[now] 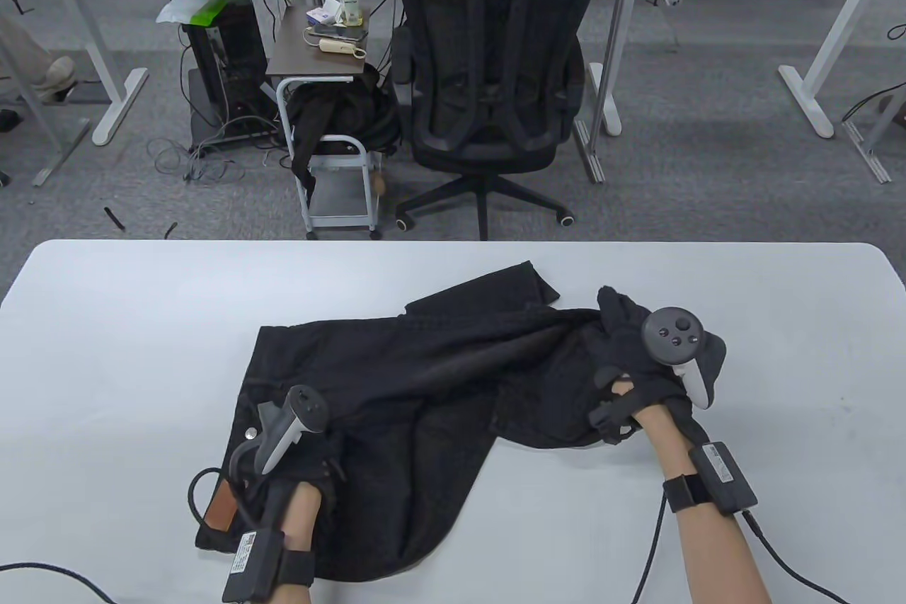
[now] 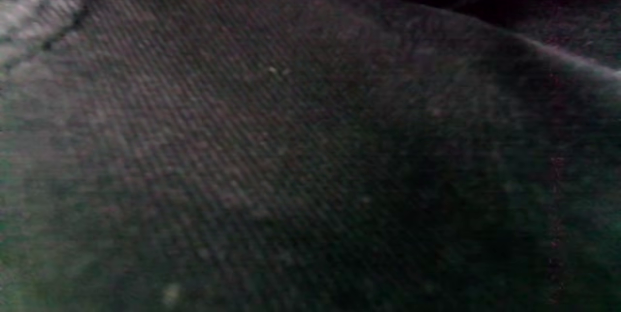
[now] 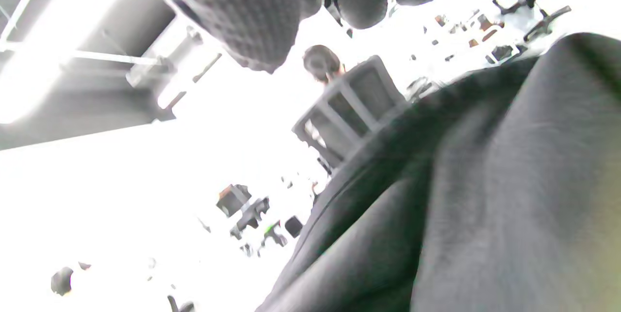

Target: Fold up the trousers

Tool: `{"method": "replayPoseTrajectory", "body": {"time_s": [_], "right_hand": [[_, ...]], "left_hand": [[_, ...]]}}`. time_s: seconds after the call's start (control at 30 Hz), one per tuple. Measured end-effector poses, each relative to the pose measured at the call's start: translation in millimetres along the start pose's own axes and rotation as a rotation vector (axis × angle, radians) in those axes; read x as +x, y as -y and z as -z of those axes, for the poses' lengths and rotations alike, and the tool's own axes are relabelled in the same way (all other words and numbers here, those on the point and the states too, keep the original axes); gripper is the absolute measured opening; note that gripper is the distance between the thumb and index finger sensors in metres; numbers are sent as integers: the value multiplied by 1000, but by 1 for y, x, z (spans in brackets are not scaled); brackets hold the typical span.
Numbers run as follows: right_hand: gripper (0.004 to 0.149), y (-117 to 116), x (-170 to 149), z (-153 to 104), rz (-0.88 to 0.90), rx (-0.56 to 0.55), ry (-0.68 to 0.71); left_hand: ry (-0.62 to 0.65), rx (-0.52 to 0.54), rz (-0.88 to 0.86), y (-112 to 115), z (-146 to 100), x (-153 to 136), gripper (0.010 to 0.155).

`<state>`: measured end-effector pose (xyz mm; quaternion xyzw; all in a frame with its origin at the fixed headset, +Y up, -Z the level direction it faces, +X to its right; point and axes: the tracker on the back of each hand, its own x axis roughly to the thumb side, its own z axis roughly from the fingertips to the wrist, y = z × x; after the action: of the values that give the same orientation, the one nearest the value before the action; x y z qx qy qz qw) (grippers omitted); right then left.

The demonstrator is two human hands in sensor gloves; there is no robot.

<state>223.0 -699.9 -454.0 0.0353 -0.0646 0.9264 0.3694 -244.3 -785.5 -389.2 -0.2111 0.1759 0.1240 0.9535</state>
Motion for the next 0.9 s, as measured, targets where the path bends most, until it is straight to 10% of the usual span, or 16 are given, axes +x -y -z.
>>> {"method": "replayPoseTrajectory", "body": {"time_s": [0.33, 0.6, 0.9], "right_hand": [[87, -97, 4, -46, -529, 548, 12], [67, -92, -38, -13, -678, 472, -141], [64, -62, -42, 15, -813, 139, -293]], "left_hand": [[-18, 9, 13, 0, -1, -2, 73], [-13, 6, 1, -1, -2, -2, 73], [-7, 3, 10, -2, -3, -1, 72]]}}
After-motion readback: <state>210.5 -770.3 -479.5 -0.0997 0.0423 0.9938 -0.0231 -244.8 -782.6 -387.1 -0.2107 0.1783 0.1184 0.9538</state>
